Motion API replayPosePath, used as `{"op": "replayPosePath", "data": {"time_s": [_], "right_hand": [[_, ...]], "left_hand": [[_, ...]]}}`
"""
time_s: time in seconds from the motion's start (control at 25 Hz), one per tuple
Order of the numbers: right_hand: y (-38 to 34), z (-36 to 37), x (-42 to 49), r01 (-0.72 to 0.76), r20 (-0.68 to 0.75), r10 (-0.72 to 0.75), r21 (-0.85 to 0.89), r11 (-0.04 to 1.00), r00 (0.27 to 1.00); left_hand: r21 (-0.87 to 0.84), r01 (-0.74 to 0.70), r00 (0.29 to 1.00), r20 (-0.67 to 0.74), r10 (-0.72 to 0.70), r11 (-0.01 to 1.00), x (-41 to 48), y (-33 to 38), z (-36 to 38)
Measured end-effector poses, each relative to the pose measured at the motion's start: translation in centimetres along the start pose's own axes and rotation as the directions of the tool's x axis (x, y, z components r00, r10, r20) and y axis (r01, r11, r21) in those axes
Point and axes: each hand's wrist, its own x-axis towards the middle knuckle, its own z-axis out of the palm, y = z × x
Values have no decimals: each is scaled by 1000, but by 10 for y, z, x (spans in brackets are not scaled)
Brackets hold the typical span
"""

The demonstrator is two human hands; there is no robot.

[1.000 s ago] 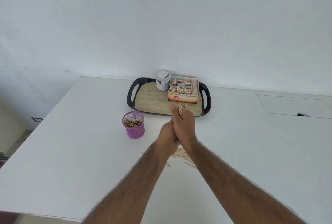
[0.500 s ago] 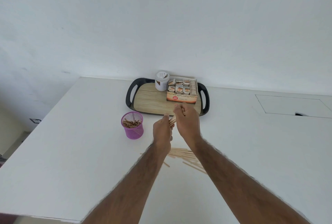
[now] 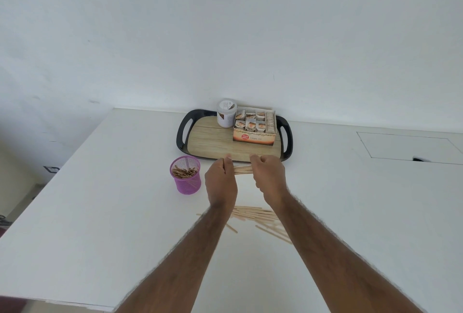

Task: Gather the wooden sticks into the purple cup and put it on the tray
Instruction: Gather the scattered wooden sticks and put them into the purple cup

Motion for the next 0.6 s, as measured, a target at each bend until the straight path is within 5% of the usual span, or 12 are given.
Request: {"op": "replayPosePath", "data": {"time_s": [0.2,0.32,0.44,0.6], "right_hand": [[7,-2,4,86,-12,-86,24,996,996],[6,-2,4,150,-49,-149,14,989,988],[8,-4,2,213,-116,-211,7,977,970],[10,3,-8,310,-139,-325,-120,943,935]], "left_hand": [[-31,-74,996,47,76,997,-3,5,0],[-310,128,988,121,-94,942,-1,8,0],[-496,371,926,257,-276,785,7,10,-7],[-427,471,851,449,-271,772,11,13,-10]]}}
